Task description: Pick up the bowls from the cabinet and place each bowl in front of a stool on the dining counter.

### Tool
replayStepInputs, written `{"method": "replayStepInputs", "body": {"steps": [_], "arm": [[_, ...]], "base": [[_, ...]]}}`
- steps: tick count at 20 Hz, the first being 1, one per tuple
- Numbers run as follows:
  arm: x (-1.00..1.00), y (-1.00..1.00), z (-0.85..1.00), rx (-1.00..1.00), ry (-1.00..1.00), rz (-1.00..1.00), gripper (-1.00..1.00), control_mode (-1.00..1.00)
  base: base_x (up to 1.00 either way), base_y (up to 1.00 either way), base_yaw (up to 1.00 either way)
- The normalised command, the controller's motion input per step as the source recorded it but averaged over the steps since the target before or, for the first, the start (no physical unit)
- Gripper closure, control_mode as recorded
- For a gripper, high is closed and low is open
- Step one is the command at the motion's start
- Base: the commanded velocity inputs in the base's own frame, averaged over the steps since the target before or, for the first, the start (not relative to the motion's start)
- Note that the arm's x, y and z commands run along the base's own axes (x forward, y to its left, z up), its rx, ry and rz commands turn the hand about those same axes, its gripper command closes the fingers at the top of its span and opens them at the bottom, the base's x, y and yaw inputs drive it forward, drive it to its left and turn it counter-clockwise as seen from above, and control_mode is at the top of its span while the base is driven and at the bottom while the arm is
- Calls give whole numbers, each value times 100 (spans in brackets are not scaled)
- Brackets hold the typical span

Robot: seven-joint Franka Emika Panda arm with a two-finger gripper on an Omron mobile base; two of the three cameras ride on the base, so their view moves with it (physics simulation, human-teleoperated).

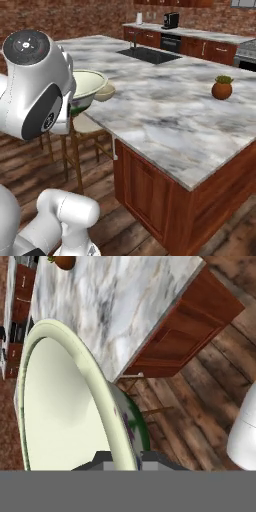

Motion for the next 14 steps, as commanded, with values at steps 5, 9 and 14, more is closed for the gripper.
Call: {"method": "replayStepInputs", "body": {"steps": [5,9,14], "arm": [[0,0,0,0,0,0,100,100],[0,0,0,0,0,0,100,100],[0,0,0,0,0,0,100,100]], "base": [[22,100,-56],[5,100,-58],[0,100,-58]]}}
